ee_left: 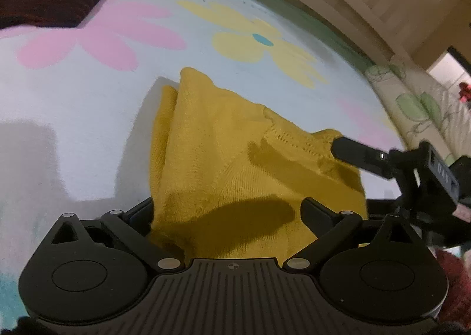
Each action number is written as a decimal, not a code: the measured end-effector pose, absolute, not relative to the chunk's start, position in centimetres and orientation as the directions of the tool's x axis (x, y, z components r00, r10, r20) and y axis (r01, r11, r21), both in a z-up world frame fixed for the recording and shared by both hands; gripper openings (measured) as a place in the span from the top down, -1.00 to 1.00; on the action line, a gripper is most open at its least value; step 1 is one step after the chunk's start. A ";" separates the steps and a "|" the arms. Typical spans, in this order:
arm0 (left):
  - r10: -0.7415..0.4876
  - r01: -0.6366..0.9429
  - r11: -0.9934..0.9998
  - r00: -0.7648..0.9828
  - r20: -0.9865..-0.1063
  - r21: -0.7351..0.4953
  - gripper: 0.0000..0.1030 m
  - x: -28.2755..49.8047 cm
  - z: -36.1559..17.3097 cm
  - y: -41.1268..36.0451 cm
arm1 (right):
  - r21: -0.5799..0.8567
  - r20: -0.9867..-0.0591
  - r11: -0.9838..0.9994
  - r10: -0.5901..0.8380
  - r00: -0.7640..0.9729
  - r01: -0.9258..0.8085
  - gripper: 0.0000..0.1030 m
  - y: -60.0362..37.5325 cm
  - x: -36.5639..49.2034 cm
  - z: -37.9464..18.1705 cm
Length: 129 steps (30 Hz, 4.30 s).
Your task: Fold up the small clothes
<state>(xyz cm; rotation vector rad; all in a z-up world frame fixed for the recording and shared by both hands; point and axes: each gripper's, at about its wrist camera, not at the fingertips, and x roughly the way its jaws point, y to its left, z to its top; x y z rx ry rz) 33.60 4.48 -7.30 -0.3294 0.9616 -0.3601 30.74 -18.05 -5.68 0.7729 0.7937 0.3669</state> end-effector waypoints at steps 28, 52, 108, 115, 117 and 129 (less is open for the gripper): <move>-0.478 0.256 0.878 0.466 -0.744 -0.404 0.58 21.0 -1.6 -0.9 | 0.660 -0.614 0.748 0.486 0.621 0.067 0.23 -20.0 19.0 -0.8; -0.275 0.330 0.942 0.663 -0.697 -0.059 0.31 11.5 -1.5 -2.9 | 0.369 -0.715 0.914 0.161 0.680 0.171 -0.48 -20.8 8.0 -0.6; -0.131 0.097 0.991 0.738 -0.661 -0.088 -0.15 6.4 2.1 0.5 | 0.187 -0.606 0.978 0.044 0.794 0.089 -0.99 -17.1 3.2 3.3; -0.139 0.114 0.990 0.747 -0.650 -0.081 -0.15 4.4 2.4 1.5 | 0.130 -0.626 0.987 0.007 0.779 0.096 -0.99 -14.9 2.4 3.5; -0.151 0.124 0.988 0.745 -0.650 -0.086 -0.15 4.0 2.1 1.3 | 0.126 -0.641 0.985 -0.011 0.768 0.120 -0.99 -14.6 2.0 3.5; -0.201 0.187 0.978 0.754 -0.625 -0.088 -0.15 0.7 1.6 0.2 | 0.228 -0.708 0.939 -0.022 0.706 0.257 -0.99 -14.5 -1.0 2.3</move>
